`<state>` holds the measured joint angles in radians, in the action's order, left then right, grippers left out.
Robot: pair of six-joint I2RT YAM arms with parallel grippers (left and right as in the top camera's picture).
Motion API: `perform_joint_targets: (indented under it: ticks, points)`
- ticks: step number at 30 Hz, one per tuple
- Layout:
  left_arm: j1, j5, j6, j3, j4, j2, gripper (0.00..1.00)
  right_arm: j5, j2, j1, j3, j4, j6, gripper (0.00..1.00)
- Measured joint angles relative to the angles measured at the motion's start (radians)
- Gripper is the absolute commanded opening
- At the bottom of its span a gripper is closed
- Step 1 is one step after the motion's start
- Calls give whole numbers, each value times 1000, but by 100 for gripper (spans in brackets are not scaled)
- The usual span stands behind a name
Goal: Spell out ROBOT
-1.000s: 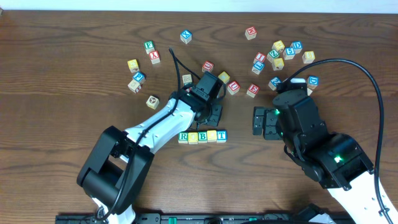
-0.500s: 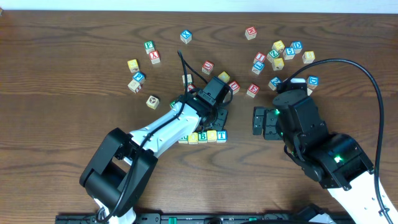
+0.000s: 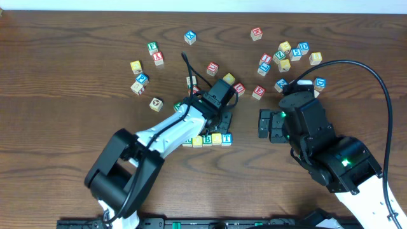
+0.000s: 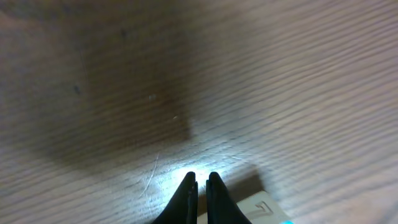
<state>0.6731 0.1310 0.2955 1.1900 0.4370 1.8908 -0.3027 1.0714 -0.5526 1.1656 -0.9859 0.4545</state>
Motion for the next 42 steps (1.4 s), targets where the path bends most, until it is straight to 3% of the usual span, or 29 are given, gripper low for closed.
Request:
perform_joint_targets:
  ticks: [42]
  points:
    - [0, 2, 23, 0, 21, 52, 7, 0, 0, 0, 0, 0, 0, 99]
